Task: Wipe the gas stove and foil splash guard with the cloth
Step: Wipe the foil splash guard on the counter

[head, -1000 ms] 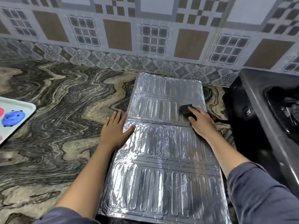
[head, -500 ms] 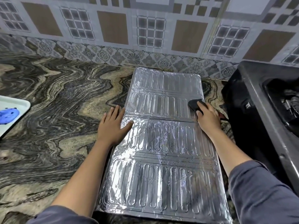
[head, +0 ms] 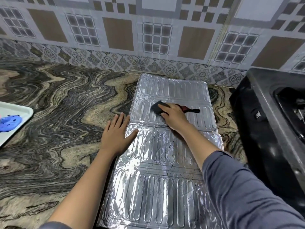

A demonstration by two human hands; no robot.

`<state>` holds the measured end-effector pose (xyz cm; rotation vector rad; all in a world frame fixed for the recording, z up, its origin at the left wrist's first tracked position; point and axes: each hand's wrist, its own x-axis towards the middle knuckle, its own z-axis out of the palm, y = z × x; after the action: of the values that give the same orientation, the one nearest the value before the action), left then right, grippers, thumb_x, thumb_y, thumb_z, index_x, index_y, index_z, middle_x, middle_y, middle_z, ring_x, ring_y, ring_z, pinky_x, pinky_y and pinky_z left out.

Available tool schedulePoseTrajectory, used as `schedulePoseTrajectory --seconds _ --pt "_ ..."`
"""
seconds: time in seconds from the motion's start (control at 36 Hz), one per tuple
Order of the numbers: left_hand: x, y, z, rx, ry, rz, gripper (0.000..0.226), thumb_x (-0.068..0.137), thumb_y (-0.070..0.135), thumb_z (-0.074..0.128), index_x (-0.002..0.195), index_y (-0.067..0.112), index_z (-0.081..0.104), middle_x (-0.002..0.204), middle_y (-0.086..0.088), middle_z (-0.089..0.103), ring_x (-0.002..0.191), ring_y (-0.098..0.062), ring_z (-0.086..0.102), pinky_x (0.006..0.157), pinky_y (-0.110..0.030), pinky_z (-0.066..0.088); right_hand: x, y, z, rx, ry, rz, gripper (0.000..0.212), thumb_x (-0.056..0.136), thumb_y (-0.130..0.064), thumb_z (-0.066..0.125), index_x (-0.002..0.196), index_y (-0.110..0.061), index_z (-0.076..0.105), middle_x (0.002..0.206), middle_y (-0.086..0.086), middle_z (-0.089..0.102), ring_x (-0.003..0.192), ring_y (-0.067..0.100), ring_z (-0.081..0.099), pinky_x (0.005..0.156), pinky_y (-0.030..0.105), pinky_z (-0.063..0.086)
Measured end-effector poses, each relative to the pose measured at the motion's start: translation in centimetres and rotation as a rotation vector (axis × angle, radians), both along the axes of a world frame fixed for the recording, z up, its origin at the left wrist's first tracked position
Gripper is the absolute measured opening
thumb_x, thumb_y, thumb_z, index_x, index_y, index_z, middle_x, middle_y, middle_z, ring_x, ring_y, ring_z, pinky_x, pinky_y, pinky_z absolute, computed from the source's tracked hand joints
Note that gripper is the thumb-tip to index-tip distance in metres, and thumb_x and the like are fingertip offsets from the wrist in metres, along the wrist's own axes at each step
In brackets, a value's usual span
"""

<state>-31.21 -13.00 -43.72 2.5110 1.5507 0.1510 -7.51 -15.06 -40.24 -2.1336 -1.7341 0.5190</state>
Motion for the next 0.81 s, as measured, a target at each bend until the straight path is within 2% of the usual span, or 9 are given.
schedulePoseTrajectory --seconds 0.14,0.25,0.42,0.5,0.61,0.81 --pt "0.0 -0.1 0.1 -0.008 -0.012 0.010 0.088 0.075 0.078 0.004 0.150 0.031 0.003 0.159 0.007 -0.003 0.147 -0.011 -0.004 0.120 -0.036 -0.001 -1.3 -0.3 0.1 -0.029 0.019 0.237 0.042 0.096 -0.022 0.045 0.137 -0.031 0.043 0.147 0.001 0.035 0.136 0.022 0.025 0.112 0.034 0.019" --pt "-0.1 -0.1 0.1 -0.013 -0.021 0.011 0.087 0.075 0.078 0.005 0.149 0.033 0.004 0.159 0.007 -0.003 0.147 -0.011 -0.005 0.120 -0.035 -0.001 0.9 -2.0 0.3 -0.039 0.016 0.265 0.041 0.095 -0.021 0.047 0.134 -0.035 0.046 0.144 -0.003 0.037 0.135 0.019 0.029 0.111 0.039 0.028" --pt "0.0 -0.3 0.4 -0.032 -0.036 0.007 0.084 0.078 0.078 0.010 0.149 0.033 0.004 0.159 0.006 -0.003 0.147 -0.012 -0.006 0.118 -0.035 -0.004 5.3 -4.9 -0.1 0.015 -0.012 0.108 0.042 0.094 -0.017 0.050 0.133 -0.033 0.047 0.144 -0.003 0.040 0.134 0.020 0.033 0.109 0.041 0.032" --pt "0.0 -0.4 0.5 -0.039 -0.039 0.006 0.083 0.078 0.076 0.011 0.149 0.033 0.005 0.159 0.005 -0.003 0.147 -0.013 -0.006 0.118 -0.035 -0.003 6.9 -6.5 -0.7 0.093 0.010 -0.056 0.041 0.092 -0.012 0.051 0.131 -0.025 0.052 0.142 0.003 0.043 0.131 0.025 0.037 0.111 0.038 0.029" --pt "-0.1 -0.2 0.3 -0.035 -0.048 0.007 0.085 0.075 0.077 0.007 0.149 0.034 0.004 0.159 0.005 -0.002 0.147 -0.012 -0.005 0.119 -0.036 -0.002 8.1 -7.8 -1.1 0.125 -0.064 -0.254 0.041 0.092 -0.011 0.049 0.131 -0.024 0.051 0.141 0.008 0.044 0.128 0.031 0.039 0.108 0.038 0.032" --pt "0.0 -0.6 0.7 -0.058 -0.063 0.006 0.086 0.077 0.075 0.010 0.150 0.030 0.006 0.159 0.001 -0.002 0.147 -0.014 -0.007 0.119 -0.037 -0.003 8.6 -8.1 -0.2 0.112 -0.087 -0.381 0.044 0.089 -0.006 0.051 0.131 -0.019 0.051 0.138 0.010 0.045 0.125 0.033 0.041 0.104 0.038 0.033"
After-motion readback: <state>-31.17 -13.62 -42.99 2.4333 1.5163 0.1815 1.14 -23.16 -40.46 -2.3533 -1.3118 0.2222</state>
